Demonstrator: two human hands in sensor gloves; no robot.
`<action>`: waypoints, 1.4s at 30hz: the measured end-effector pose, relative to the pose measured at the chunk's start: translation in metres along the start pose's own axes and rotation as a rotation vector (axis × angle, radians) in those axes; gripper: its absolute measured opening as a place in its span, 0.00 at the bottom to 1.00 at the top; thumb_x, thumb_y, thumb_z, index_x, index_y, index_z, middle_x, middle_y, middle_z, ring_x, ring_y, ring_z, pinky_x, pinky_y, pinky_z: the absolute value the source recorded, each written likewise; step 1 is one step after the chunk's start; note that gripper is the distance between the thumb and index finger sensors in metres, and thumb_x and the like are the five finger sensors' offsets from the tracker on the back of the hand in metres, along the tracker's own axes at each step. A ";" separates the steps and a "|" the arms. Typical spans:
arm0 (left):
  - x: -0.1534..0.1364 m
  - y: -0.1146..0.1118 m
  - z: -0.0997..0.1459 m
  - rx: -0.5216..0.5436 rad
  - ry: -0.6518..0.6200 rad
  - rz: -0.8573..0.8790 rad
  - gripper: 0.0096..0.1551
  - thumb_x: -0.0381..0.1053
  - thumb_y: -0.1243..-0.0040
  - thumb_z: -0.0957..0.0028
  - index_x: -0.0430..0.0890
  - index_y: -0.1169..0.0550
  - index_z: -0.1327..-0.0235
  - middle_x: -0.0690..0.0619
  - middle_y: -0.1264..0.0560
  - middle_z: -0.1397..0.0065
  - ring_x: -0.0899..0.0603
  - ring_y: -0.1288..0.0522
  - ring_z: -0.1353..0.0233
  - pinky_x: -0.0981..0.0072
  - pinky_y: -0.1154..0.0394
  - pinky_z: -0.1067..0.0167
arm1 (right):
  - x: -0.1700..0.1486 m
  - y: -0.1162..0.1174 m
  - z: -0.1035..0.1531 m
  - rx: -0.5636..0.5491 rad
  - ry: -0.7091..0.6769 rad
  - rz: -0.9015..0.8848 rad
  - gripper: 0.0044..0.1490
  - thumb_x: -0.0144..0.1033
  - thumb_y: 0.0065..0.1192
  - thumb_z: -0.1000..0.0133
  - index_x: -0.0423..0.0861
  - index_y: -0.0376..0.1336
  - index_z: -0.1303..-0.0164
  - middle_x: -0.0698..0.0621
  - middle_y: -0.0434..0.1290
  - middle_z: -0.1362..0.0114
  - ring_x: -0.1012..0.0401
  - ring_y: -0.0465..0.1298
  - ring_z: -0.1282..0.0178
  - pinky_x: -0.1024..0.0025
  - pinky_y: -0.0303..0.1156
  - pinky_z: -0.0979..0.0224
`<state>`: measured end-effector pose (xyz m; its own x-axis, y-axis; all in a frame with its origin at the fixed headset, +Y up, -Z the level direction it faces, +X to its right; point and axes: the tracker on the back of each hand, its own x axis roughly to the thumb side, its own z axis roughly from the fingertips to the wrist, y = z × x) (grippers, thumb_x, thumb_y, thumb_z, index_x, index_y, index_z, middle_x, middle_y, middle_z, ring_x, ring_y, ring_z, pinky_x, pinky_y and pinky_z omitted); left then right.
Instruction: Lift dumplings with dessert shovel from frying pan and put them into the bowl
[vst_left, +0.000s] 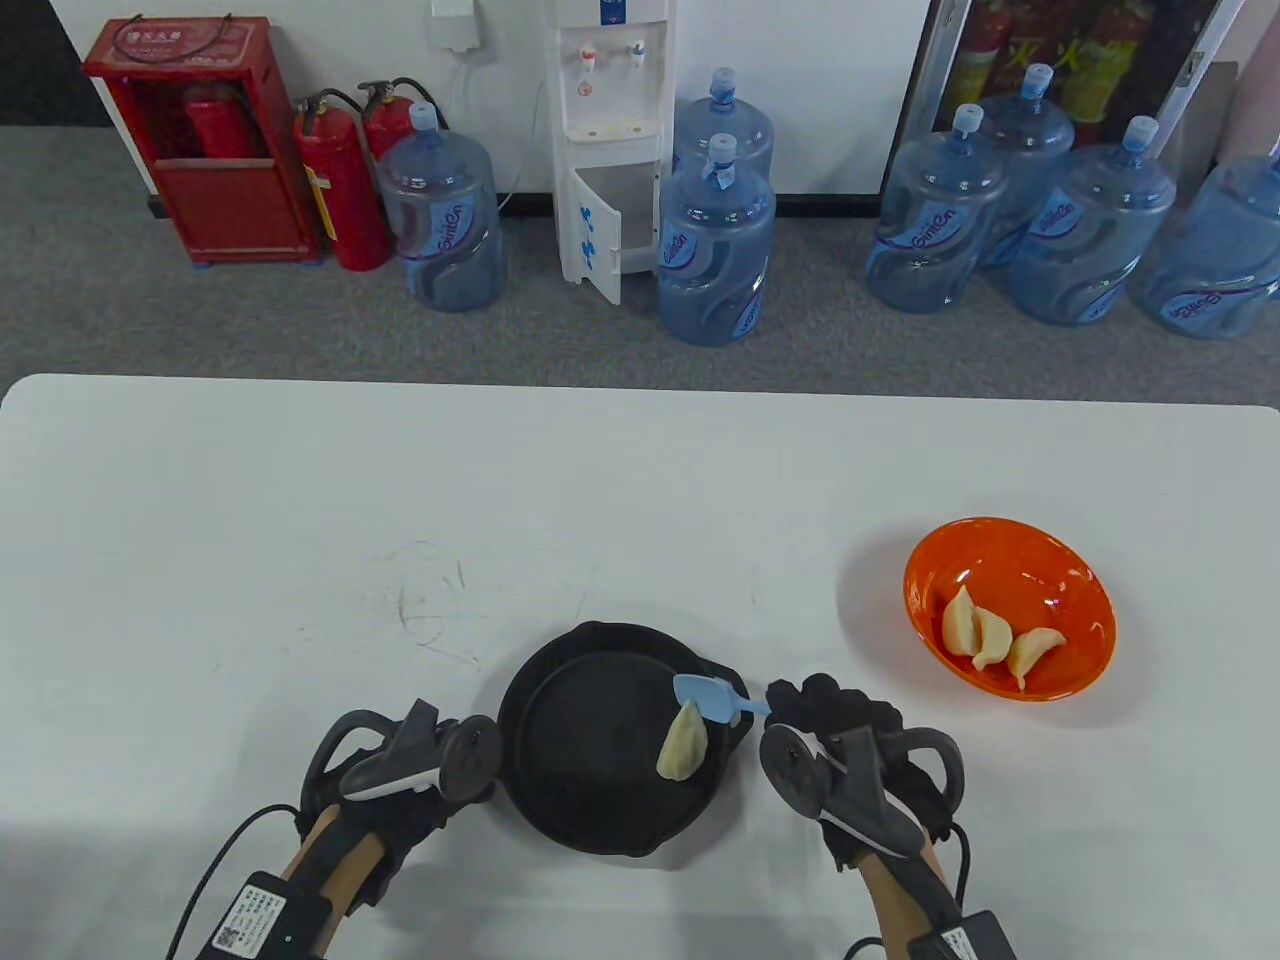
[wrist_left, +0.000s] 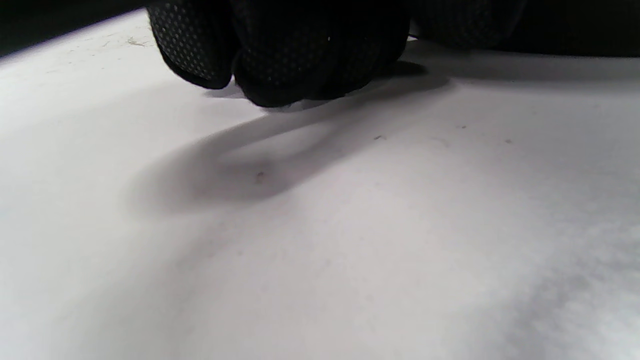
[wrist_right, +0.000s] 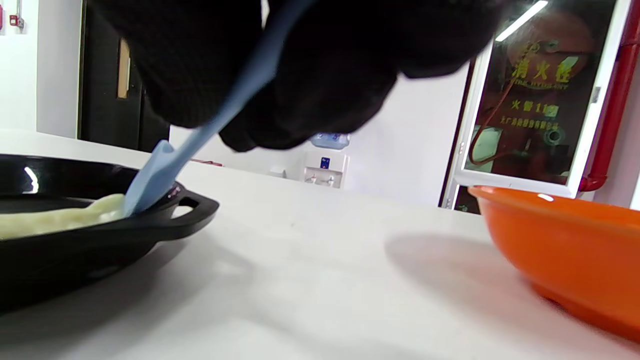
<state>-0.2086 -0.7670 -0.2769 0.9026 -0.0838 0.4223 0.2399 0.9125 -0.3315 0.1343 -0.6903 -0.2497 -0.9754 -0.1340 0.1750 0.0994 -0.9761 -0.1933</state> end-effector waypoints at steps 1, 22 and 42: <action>0.000 0.000 0.000 0.000 0.001 -0.001 0.32 0.62 0.48 0.47 0.51 0.33 0.32 0.57 0.24 0.42 0.52 0.19 0.48 0.48 0.27 0.29 | 0.000 0.000 0.000 0.001 0.003 0.000 0.25 0.51 0.67 0.38 0.56 0.74 0.32 0.51 0.81 0.39 0.61 0.82 0.59 0.63 0.79 0.54; 0.000 0.000 0.000 -0.001 0.001 -0.001 0.32 0.62 0.48 0.47 0.51 0.33 0.32 0.57 0.24 0.42 0.52 0.19 0.48 0.48 0.27 0.28 | 0.031 0.011 -0.001 0.042 -0.122 -0.106 0.25 0.50 0.66 0.37 0.56 0.73 0.31 0.51 0.80 0.38 0.61 0.82 0.59 0.63 0.79 0.54; -0.004 0.000 0.001 -0.004 0.011 0.004 0.32 0.62 0.48 0.47 0.51 0.32 0.32 0.57 0.24 0.42 0.52 0.19 0.48 0.48 0.27 0.29 | 0.051 0.016 0.002 0.048 -0.190 -0.191 0.25 0.50 0.65 0.37 0.56 0.73 0.31 0.51 0.80 0.38 0.62 0.82 0.58 0.63 0.79 0.54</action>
<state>-0.2123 -0.7665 -0.2776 0.9075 -0.0845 0.4115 0.2375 0.9112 -0.3366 0.0867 -0.7134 -0.2419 -0.9234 0.0280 0.3828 -0.0692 -0.9931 -0.0942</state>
